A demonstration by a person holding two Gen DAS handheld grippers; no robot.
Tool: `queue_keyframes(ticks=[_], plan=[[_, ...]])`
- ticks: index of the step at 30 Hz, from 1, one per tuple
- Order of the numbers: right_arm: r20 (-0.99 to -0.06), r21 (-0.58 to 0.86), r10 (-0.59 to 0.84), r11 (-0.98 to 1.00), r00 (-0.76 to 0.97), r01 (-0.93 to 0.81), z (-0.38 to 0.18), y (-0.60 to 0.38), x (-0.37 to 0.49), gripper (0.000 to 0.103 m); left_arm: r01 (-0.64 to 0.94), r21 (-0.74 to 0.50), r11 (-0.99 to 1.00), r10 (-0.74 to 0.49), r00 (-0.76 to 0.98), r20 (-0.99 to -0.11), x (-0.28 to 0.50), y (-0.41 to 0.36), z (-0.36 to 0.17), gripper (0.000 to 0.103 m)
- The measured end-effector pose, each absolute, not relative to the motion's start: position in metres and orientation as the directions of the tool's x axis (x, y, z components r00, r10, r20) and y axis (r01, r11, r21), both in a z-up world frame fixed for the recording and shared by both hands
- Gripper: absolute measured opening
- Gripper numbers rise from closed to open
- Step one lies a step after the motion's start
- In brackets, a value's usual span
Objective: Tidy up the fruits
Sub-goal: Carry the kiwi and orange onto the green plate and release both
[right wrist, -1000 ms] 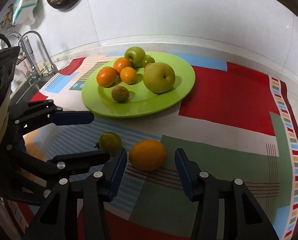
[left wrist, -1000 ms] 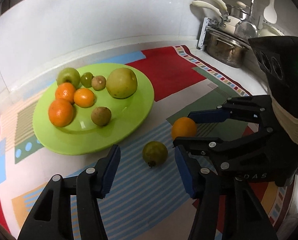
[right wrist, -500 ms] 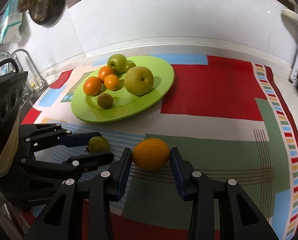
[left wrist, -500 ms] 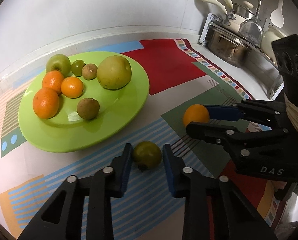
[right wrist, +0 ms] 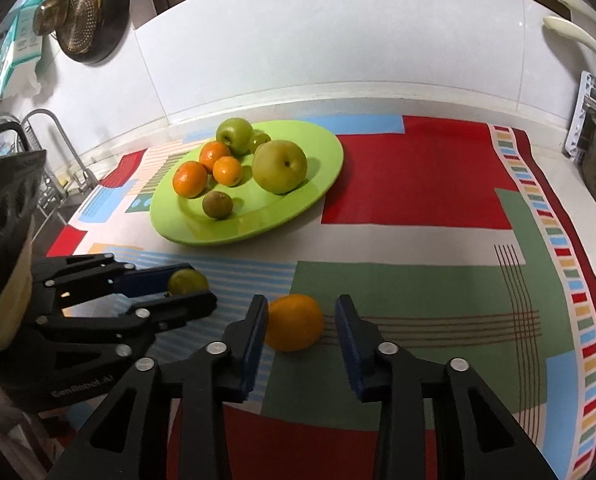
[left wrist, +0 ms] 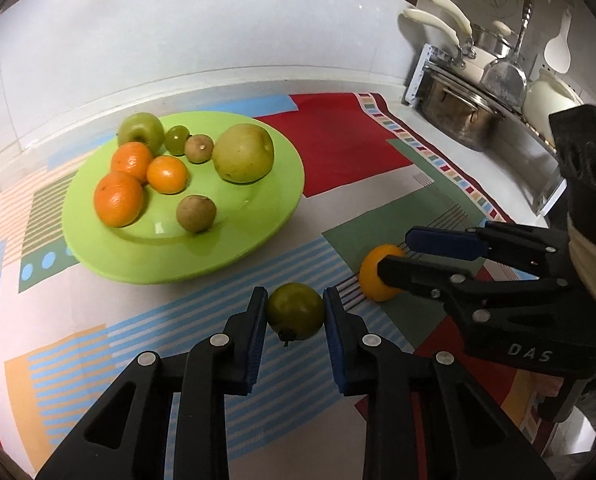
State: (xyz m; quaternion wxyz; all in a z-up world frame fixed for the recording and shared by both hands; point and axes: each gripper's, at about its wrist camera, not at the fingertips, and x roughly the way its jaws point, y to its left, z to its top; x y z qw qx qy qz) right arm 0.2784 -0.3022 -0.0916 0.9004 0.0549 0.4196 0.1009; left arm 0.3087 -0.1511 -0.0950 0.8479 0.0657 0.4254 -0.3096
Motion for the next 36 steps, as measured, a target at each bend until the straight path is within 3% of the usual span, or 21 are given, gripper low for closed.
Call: queue_keyframes(ticks=[3,5,13,15,22,27,34,36], plan=[[-0.753,0.194,0.236,0.972,0.614,-0.135,-0.095,-0.301,0.281,0.051,0.564,-0.151,0.812,-0.46,0.458,-0.761,0.306,-0.146,-0.093,0.028],[-0.755,0.206,0.249,0.968,0.607,-0.142,-0.098,-0.299,0.282,0.051,0.551,-0.15,0.821,-0.452,0.467,-0.76,0.304,-0.142,-0.092,0.028],[-0.77,0.197,0.27,0.962,0.579,-0.187,-0.11,-0.284,0.287,0.049,0.509,-0.145,0.849,-0.423,0.489,-0.763,0.303,-0.129,-0.092,0.028],[-0.77,0.174,0.257,0.965,0.584,-0.194,-0.109,-0.282,0.288,0.038,0.507,-0.139,0.851,-0.418,0.493,-0.763,0.301,-0.128,-0.092,0.028],[-0.761,0.19,0.261,0.965,0.595,-0.18,-0.107,-0.284,0.295,0.04,0.498,-0.14,0.856,-0.416,0.502,-0.758,0.301,-0.126,-0.09,0.028],[-0.749,0.179,0.248,0.969,0.614,-0.173,-0.105,-0.282,0.31,0.049,0.47,-0.148,0.87,-0.405,0.512,-0.758,0.306,-0.118,-0.089,0.028],[-0.749,0.166,0.289,0.953,0.596,-0.253,-0.103,-0.262,0.327,0.049,0.43,-0.148,0.891,-0.382,0.533,-0.755,0.314,-0.106,-0.089,0.028],[-0.752,0.173,0.296,0.951,0.589,-0.257,-0.104,-0.26,0.329,0.043,0.426,-0.145,0.893,-0.379,0.538,-0.753,0.315,-0.105,-0.089,0.028]])
